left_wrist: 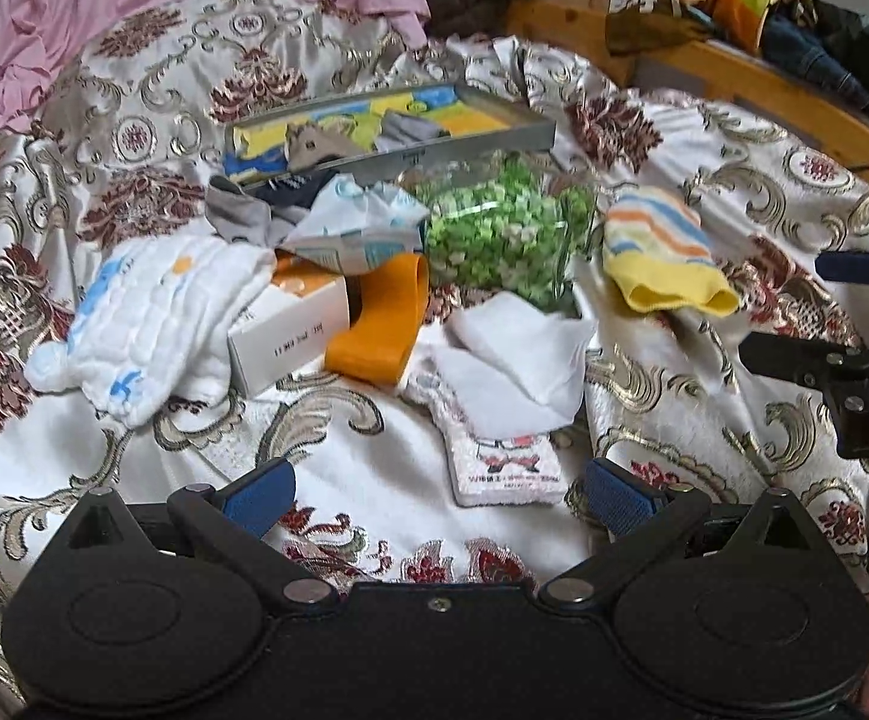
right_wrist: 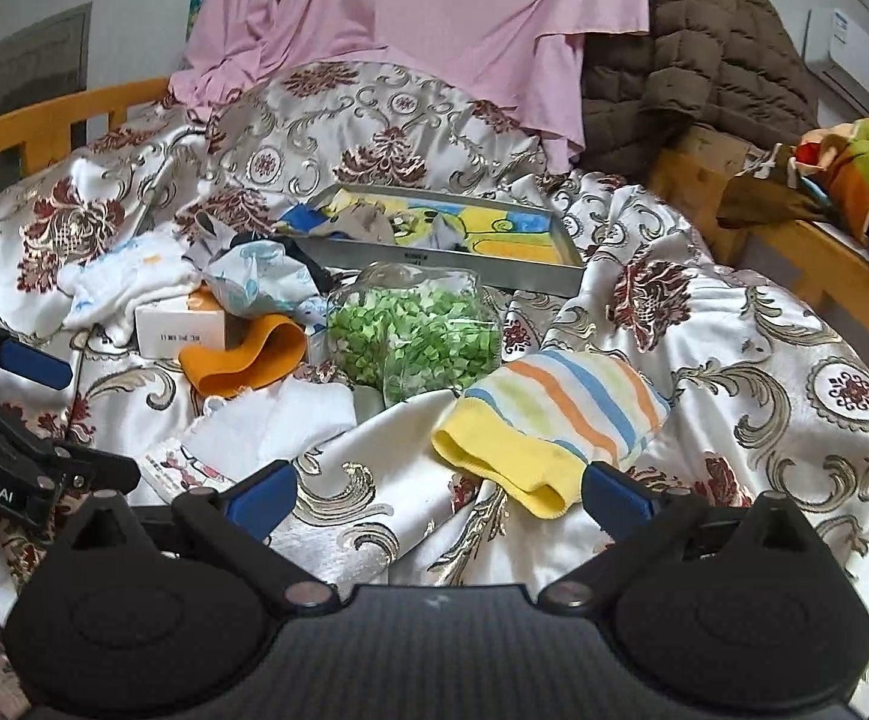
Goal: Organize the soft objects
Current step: 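Grasp the cartoon-printed white packet with the left gripper while the right gripper grasps the white tissue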
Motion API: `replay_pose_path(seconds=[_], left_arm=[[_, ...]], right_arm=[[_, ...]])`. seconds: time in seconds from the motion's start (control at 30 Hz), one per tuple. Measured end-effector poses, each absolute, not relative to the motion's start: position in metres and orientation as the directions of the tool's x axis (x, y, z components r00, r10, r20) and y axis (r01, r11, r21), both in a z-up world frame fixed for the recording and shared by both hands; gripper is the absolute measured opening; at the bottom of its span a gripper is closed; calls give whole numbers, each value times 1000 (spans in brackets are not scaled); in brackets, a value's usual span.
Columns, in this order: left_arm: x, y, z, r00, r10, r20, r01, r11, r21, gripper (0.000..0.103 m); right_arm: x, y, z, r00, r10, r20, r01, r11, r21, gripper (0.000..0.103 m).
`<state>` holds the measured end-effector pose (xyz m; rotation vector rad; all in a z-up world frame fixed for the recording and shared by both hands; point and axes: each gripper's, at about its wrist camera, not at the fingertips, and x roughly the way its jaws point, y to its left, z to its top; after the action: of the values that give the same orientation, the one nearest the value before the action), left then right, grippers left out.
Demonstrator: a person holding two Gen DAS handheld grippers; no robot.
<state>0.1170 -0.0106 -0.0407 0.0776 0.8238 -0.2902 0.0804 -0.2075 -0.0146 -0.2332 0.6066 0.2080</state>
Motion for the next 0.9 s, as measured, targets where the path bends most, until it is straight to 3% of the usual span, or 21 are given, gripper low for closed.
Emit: replay_pose_path(seconds=[0.6, 0.9], left_arm=[[143, -18, -62, 524, -248, -815, 352, 934, -57, 102], [155, -5, -66, 499, -342, -796, 342, 922, -182, 102]], right_arm=[[126, -192, -34, 745, 208, -634, -498, 806, -320, 103], [163, -180, -36, 669, 281, -688, -625, 714, -316, 102]])
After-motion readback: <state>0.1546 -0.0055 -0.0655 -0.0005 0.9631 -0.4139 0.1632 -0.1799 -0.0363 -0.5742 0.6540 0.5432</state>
